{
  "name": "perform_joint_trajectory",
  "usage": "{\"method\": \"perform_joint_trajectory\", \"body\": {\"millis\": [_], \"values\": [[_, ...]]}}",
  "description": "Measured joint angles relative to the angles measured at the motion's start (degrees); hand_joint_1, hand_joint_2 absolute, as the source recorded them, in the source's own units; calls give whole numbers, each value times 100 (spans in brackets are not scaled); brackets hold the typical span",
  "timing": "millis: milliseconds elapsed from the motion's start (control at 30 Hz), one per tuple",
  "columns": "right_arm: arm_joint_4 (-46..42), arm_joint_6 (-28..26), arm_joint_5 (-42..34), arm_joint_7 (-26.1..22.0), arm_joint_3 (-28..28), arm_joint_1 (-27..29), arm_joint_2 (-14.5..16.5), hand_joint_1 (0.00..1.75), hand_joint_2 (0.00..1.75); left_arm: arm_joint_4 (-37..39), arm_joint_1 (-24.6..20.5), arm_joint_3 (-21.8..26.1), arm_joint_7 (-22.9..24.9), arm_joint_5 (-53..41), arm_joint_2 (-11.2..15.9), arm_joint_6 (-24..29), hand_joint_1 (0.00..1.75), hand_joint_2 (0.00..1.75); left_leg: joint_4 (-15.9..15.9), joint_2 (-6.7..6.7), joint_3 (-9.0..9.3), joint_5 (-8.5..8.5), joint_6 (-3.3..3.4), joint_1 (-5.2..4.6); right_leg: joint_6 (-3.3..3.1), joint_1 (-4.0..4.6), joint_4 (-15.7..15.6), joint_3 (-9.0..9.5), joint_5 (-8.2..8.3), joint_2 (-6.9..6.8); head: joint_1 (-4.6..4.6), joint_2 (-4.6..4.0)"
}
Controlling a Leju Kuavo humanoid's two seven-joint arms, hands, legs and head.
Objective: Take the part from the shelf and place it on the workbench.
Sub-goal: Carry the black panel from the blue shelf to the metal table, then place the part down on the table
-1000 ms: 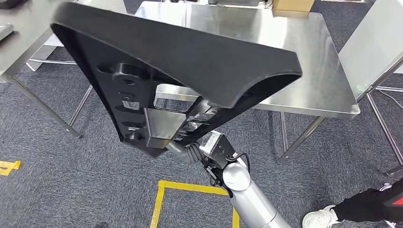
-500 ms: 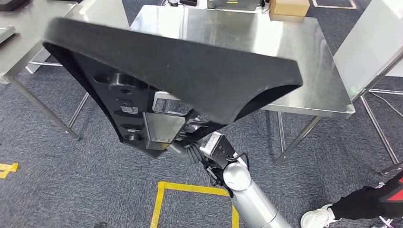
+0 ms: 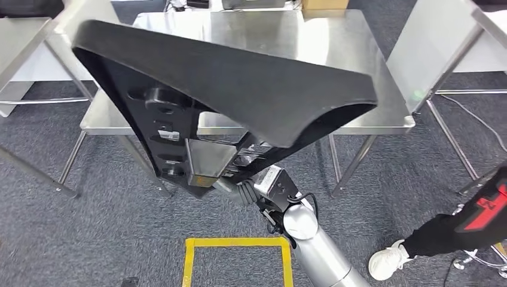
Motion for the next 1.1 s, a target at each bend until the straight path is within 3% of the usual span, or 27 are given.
{"method": "perform_joint_trajectory", "body": {"millis": [33,67,100,133,200,267,333,367,433,500,567,600,667,733,767,833,900,1100], "values": [[1,0,-1,0,0,4,2,175,175,0,4,-1,1,0,-1,-1,0,175,349,-21,-232,-78,-7,2,-6,3,1,6,-5,70,1,0],[2,0,0,0,0,9,2,175,175,0,7,-1,1,0,-2,-1,0,175,518,-30,-391,-44,-5,3,-8,7,3,15,-8,144,1,0],[3,0,0,0,1,13,2,175,175,0,8,-1,1,0,-2,-1,0,175,436,-43,-428,123,9,3,-8,9,4,29,-9,220,0,0],[3,0,-1,-1,1,14,3,175,175,0,7,-1,1,0,1,-1,0,175,154,-77,-365,378,29,5,-6,8,5,46,-11,298,0,0],[2,-1,-4,-2,1,10,5,175,175,1,7,-1,-1,-2,8,-3,0,175,-617,-304,-104,841,79,24,3,21,6,61,-13,441,3,0],[1,-6,-8,-5,0,9,4,175,175,1,7,-3,-3,-6,11,-14,0,175,-1012,-488,51,964,110,27,42,27,7,24,-1,560,4,0],[-1,-14,-11,-10,1,17,-12,175,175,-4,-2,-5,-7,-11,6,-23,0,175,-1054,-427,85,956,153,3,122,14,-12,-22,33,672,3,0],[-2,-16,-12,-12,1,22,-26,175,175,-10,-10,-4,-7,-14,2,-25,0,175,-1077,-362,103,978,189,2,155,14,4,-51,32,641,4,0],[-4,-18,-13,-18,2,12,-45,175,175,-20,-20,-1,-8,-21,-2,-28,0,175,-1127,-231,133,1019,266,11,165,45,310,-222,-122,360,27,0],[-5,-19,-15,-22,3,6,-51,175,175,-22,-14,3,-17,-20,1,-57,0,175,-1137,-117,140,1021,305,-4,126,53,1057,-579,-444,47,50,0],[-5,-22,-17,-22,4,23,-54,175,175,-22,-7,3,-37,-3,3,-97,0,175,-1134,-17,140,1014,314,-14,145,40,1659,-853,-634,-30,50,0],[-5,-25,-17,-22,5,28,-54,175,175,-22,-7,2,-48,6,3,-110,0,175,-1133,17,144,1010,313,-15,184,34,1651,-828,-606,-42,51,0],[-6,-31,-17,-22,6,22,-43,175,175,-22,-8,2,-61,15,3,-110,0,175,-1132,58,167,995,296,-16,266,29,980,-435,-354,-72,52,0],[-7,-36,-19,-22,7,5,-25,175,175,-22,-8,3,-68,17,4,-104,0,175,-1122,71,184,966,255,-42,254,44,212,7,-154,-123,50,0],[-7,-38,-20,-22,8,0,-15,175,175,-22,-8,4,-71,17,5,-102,0,175,-1109,71,183,951,242,-59,227,45,13,125,-111,-138,48,0],[-7,-40,-21,-22,7,-1,4,175,175,-22,-3,4,-72,18,10,-101,0,175,-1093,66,175,942,255,-73,189,47,-47,168,-96,-132,44,0],[-6,-41,-22,-22,4,-4,23,175,175,-22,2,3,-73,19,15,-101,0,175,-1102,66,182,945,280,-64,188,56,-46,169,-94,-124,44,0],[-5,-42,-21,-22,4,-8,52,175,175,-22,4,2,-73,19,20,-83,0,175,-1120,71,193,943,275,-60,182,59,-46,170,-97,-116,44,0]]}}
